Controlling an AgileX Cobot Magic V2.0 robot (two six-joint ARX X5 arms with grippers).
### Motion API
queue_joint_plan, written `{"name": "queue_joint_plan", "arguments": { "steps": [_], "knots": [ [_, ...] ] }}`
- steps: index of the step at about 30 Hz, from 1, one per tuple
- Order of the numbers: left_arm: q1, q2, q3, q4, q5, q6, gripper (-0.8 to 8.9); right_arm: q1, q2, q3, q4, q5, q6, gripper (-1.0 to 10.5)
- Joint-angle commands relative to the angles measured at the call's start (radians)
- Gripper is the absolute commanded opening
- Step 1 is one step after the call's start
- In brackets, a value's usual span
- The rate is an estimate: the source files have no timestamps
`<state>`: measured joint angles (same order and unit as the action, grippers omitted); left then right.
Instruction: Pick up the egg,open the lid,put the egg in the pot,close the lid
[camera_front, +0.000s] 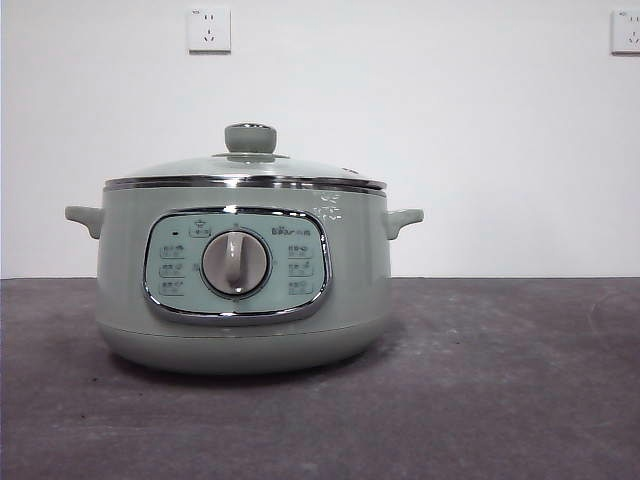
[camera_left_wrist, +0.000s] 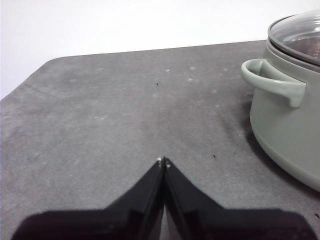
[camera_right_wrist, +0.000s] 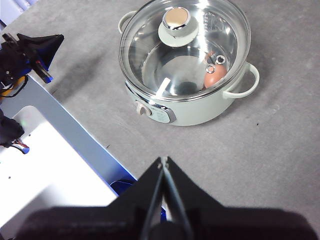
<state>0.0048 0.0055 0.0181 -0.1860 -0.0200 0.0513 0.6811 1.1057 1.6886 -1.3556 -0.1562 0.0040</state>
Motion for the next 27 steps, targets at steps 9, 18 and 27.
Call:
{"name": "queue_joint_plan", "arguments": {
  "steps": [9,18,27],
  "knots": [
    [0.004,-0.003,-0.014,0.005,-0.003,-0.006,-0.03,0.000,-0.003,-0.001,-0.012,0.009,-0.033,0.0],
    [0.004,-0.003,-0.014,0.005,-0.003,-0.006,-0.03,-0.267,-0.124,-0.066,0.344,-0.169,-0.064,0.0],
    [0.004,-0.003,-0.014,0.005,-0.003,-0.006,-0.03,-0.545,-0.378,-0.466,0.687,-0.257,-0.074,0.0]
  ]
}}
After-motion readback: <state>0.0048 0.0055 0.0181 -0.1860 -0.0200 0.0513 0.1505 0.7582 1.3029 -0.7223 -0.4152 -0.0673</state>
